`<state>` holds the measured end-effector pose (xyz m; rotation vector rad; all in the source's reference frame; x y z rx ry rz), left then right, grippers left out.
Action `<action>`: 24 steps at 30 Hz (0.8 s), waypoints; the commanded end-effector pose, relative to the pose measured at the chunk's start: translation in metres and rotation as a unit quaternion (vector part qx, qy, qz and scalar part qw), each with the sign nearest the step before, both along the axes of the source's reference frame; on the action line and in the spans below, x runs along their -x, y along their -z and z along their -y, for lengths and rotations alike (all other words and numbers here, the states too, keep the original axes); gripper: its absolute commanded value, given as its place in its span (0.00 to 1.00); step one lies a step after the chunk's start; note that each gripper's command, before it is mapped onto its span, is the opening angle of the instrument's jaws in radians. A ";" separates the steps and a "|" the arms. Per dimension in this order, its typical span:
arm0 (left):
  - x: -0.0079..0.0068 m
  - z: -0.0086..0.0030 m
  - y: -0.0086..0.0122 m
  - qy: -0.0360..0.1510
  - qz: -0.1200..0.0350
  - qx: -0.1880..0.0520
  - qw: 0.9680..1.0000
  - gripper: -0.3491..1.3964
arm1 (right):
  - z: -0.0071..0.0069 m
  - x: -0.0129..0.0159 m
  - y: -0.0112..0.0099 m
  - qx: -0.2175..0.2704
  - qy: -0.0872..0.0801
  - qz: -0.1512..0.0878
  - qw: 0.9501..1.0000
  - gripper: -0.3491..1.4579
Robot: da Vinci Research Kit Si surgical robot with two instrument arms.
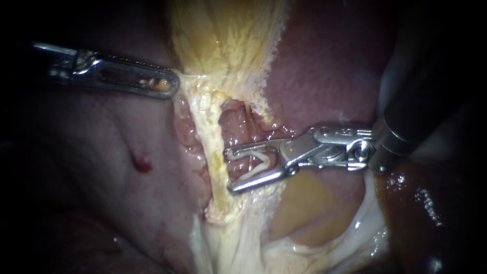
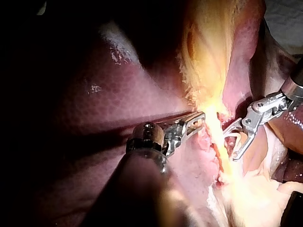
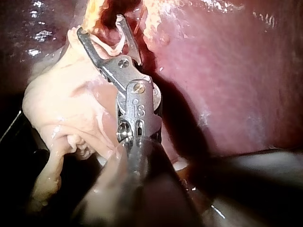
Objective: Clipping first clip left tube
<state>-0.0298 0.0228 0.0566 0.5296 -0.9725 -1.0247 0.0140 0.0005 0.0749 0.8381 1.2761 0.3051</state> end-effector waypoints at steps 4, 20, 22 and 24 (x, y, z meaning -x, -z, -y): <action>0.0000 0.0000 0.0000 0.000 0.000 0.000 1.000 0.00 | 0.0003 -0.0005 0.0005 0.000 0.001 0.000 1.000 0.47; 0.0002 -0.0001 0.0000 0.001 0.000 0.000 1.000 0.00 | 0.0027 -0.0031 0.0016 0.001 0.010 -0.016 1.000 0.47; 0.0002 -0.0001 0.0000 0.001 0.000 0.000 1.000 0.00 | 0.0030 -0.0035 0.0017 0.000 0.013 -0.019 1.000 0.47; 0.0003 -0.0001 0.0000 0.001 0.000 0.000 1.000 0.00 | 0.0034 -0.0040 0.0018 -0.004 0.017 -0.023 1.000 0.47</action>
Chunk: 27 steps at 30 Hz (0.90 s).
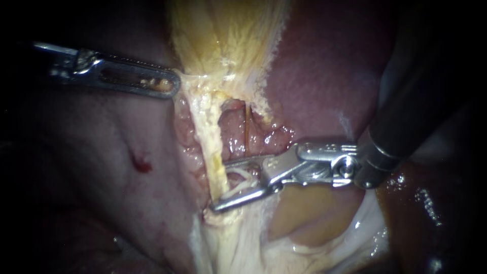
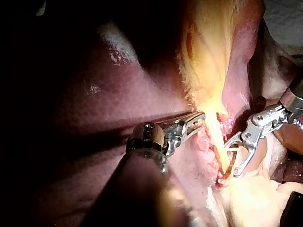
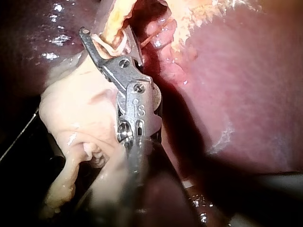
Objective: Clipping first clip left tube
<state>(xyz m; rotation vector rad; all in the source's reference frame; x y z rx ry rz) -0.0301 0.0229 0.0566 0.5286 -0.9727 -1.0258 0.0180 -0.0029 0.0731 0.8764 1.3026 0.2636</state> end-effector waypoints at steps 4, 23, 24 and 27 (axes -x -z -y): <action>0.0001 0.0000 -0.0001 0.000 0.000 0.000 1.000 0.00 | 0.0007 -0.0008 0.0002 -0.001 0.004 -0.004 1.000 0.47; 0.0005 -0.0001 -0.0001 0.001 -0.001 0.000 1.000 0.00 | 0.0020 -0.0039 -0.0001 -0.008 0.022 -0.035 0.999 0.47; 0.0005 -0.0001 -0.0001 0.001 -0.001 0.000 1.000 0.00 | 0.0020 -0.0038 -0.0001 -0.008 0.022 -0.035 0.999 0.47; 0.0005 -0.0001 -0.0001 0.001 -0.001 0.000 1.000 0.00 | 0.0020 -0.0037 -0.0001 -0.008 0.022 -0.035 0.999 0.47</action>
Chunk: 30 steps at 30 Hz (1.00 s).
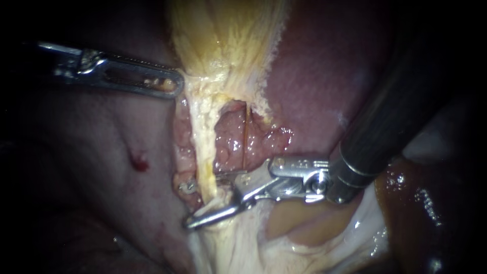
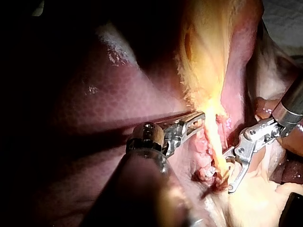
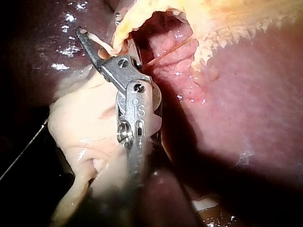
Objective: Clipping first clip left tube
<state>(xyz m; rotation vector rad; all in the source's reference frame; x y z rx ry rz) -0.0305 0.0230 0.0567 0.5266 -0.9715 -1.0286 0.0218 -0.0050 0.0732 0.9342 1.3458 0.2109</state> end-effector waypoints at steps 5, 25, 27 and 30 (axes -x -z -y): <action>0.0000 0.0000 0.0000 0.000 0.000 0.000 1.000 0.00 | 0.0000 0.0004 0.0002 0.000 0.001 -0.001 1.000 0.47; -0.0003 0.0000 0.0000 -0.001 0.001 0.000 1.000 0.00 | -0.0001 0.0029 0.0047 -0.015 0.005 -0.012 1.000 0.47; -0.0003 0.0000 0.0000 -0.001 0.001 0.000 1.000 0.00 | -0.0001 0.0029 0.0047 -0.015 0.005 -0.012 1.000 0.47; -0.0003 0.0000 0.0000 -0.001 0.001 0.000 1.000 0.00 | -0.0001 0.0030 0.0047 -0.015 0.005 -0.012 1.000 0.47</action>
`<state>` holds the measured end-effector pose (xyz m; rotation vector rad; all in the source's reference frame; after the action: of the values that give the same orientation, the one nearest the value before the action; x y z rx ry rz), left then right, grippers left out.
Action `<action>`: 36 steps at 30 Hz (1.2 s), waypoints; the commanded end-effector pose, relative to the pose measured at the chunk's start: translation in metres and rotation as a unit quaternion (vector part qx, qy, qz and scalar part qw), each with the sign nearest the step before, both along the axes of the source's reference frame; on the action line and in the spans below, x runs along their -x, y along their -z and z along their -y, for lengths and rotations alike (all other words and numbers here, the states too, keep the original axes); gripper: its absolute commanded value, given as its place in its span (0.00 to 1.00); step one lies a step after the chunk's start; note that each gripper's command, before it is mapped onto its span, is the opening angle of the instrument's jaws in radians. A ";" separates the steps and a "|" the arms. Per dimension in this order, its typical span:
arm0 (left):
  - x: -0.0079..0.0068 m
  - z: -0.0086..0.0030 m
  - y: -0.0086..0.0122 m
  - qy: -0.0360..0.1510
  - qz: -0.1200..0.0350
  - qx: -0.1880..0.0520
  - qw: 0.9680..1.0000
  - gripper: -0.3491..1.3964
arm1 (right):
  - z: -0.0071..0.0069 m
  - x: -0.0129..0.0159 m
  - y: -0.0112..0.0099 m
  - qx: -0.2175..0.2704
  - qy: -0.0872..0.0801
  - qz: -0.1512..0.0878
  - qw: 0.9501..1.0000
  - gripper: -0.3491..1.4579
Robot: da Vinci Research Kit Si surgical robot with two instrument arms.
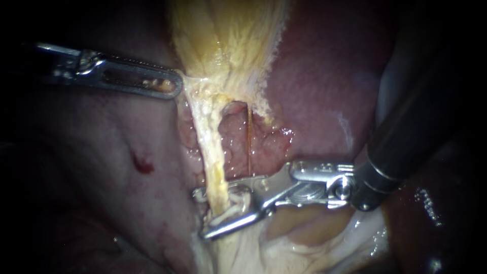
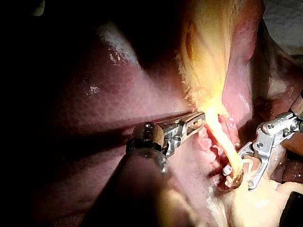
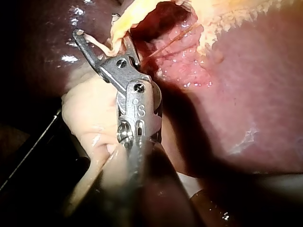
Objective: Clipping first clip left tube
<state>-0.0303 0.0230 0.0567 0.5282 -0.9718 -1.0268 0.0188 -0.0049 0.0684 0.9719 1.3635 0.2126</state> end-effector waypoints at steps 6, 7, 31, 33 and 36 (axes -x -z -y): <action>0.0000 0.0000 0.0000 0.000 0.000 0.000 1.000 0.00 | 0.0000 -0.0001 0.0000 0.000 0.000 0.000 1.000 0.47; 0.0000 0.0000 0.0000 0.000 0.000 0.000 1.000 0.00 | 0.0000 -0.0001 0.0001 0.000 0.000 0.000 1.000 0.47; 0.0000 0.0000 0.0000 0.000 0.000 0.000 1.000 0.00 | -0.0006 0.0002 -0.0006 0.000 0.002 0.002 1.000 0.29; 0.0000 0.0000 0.0000 0.000 0.000 0.000 1.000 0.00 | -0.0007 0.0003 -0.0007 0.001 0.003 0.003 1.000 0.26; 0.0000 0.0000 0.0000 0.000 0.000 0.000 1.000 0.00 | -0.0007 0.0003 -0.0007 0.002 0.004 0.005 1.000 0.22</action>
<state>-0.0303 0.0230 0.0567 0.5283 -0.9725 -1.0261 0.0185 -0.0041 0.0691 0.9687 1.3479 0.2100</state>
